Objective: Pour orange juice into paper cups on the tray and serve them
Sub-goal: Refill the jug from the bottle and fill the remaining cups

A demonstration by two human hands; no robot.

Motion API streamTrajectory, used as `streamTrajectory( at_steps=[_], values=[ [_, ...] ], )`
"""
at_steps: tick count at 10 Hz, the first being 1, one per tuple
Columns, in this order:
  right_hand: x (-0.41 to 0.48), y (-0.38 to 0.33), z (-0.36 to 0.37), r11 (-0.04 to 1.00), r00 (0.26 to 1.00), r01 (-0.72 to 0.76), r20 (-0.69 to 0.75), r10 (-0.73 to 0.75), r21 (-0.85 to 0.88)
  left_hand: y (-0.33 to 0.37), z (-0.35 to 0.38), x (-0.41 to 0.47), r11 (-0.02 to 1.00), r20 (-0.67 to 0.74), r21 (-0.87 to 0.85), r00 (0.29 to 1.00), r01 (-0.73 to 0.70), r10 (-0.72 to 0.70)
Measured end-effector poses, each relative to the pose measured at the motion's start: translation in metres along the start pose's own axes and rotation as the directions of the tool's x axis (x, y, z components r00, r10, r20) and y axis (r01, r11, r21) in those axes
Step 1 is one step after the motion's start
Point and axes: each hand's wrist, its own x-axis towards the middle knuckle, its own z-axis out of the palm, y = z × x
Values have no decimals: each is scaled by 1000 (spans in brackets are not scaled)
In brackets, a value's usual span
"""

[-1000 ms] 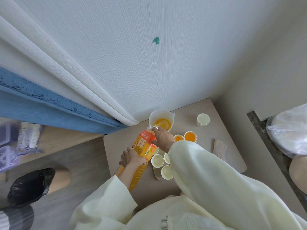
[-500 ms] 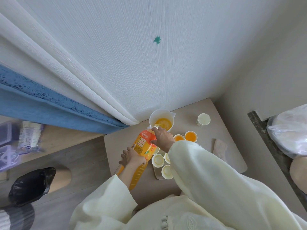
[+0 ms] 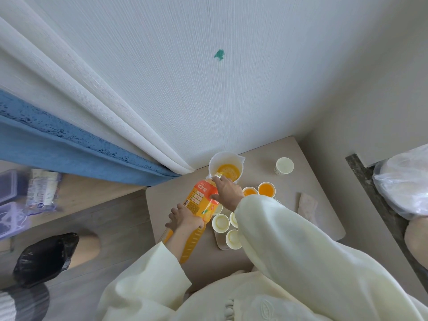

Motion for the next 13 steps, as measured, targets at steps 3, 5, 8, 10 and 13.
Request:
streamTrajectory(
  at_steps=[3, 5, 8, 10, 13],
  values=[
    [-1, -1, -1, 1000, 1000, -4, 3, 4, -4, 0, 0, 0, 1000, -4, 17, 1000, 2, -2],
    [-1, -2, -2, 1000, 1000, -3, 8, 3, 0, -1, -1, 0, 1000, -6, 17, 1000, 5, -5],
    [-1, -3, -3, 1000, 1000, 1, 2, -1, 19, -2, -2, 1, 1000, -10, 8, 1000, -1, 1],
    [-1, -3, -2, 1000, 1000, -5, 2, 5, 25, -2, -2, 1, 1000, -10, 6, 1000, 0, 0],
    [0, -3, -1, 999, 1000, -11, 1, 11, 37, -3, -2, 2, 1000, -10, 10, 1000, -5, 5]
  ],
)
